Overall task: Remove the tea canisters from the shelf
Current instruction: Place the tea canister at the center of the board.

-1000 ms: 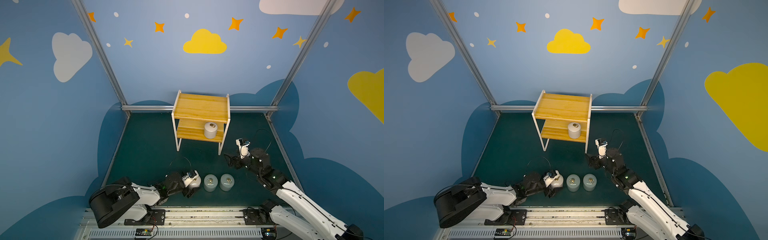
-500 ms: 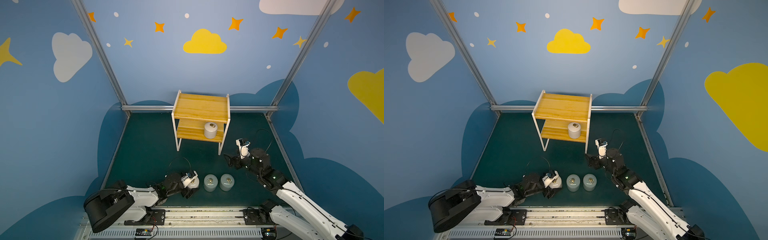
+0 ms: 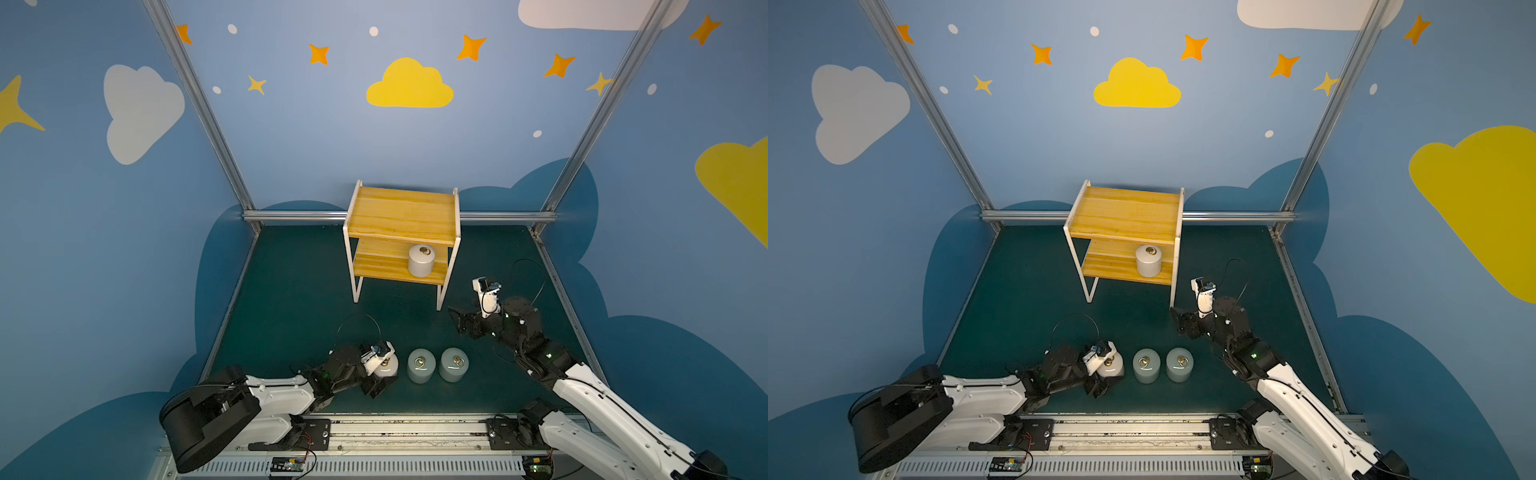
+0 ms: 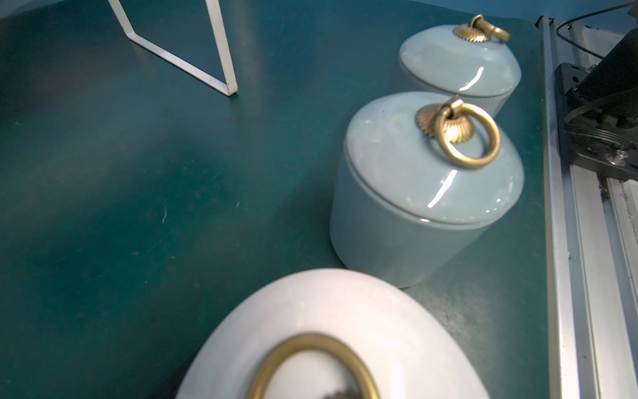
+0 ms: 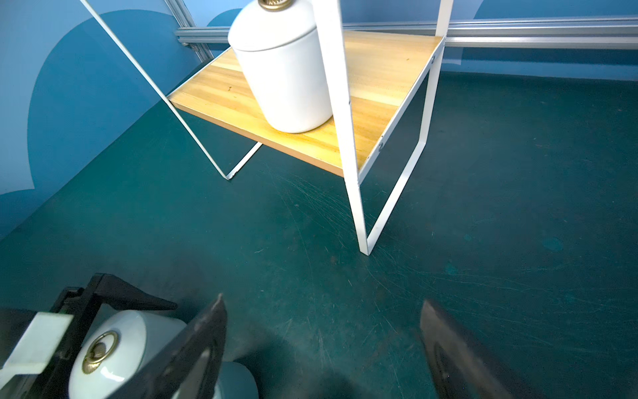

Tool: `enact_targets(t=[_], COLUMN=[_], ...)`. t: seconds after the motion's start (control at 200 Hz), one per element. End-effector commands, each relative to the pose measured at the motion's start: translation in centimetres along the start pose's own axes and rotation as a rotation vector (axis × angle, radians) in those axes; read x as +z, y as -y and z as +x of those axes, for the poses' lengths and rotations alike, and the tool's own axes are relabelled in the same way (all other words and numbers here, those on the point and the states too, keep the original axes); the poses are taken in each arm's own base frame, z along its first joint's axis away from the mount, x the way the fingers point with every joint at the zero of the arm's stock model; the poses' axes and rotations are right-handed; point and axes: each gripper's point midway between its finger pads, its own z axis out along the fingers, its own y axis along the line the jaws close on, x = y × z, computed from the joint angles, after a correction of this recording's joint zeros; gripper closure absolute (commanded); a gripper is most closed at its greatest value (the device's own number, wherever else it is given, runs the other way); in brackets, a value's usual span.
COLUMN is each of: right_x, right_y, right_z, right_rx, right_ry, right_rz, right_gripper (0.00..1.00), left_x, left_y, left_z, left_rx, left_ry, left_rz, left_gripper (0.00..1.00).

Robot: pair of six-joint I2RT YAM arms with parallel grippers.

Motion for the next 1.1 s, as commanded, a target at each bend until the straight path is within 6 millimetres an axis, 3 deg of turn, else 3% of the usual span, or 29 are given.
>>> enact_targets(t=[0.0,0.476,1.091], right_x=[-0.1,0.1,0.4], right_y=[0.1,-0.1,-0.1], right_z=[0.3,0.1,0.3], right_rx=[0.000,0.000,0.009], right_ry=[-0.003,-0.003,-0.011], right_rz=[-0.002,-0.010,-0.020], right_gripper=[0.11,0.11,0.11], left_x=[0.0,-1.0,-4.5], left_y=[-0.1,-0.3,-3.1], left_z=[-1.2,-3.6,-10.9], left_rx=[0.018,0.040,0.064], left_ry=[0.015,0.046,0.137], left_rz=[-0.006,-0.019,-0.172], left_gripper=[0.11,0.08,0.05])
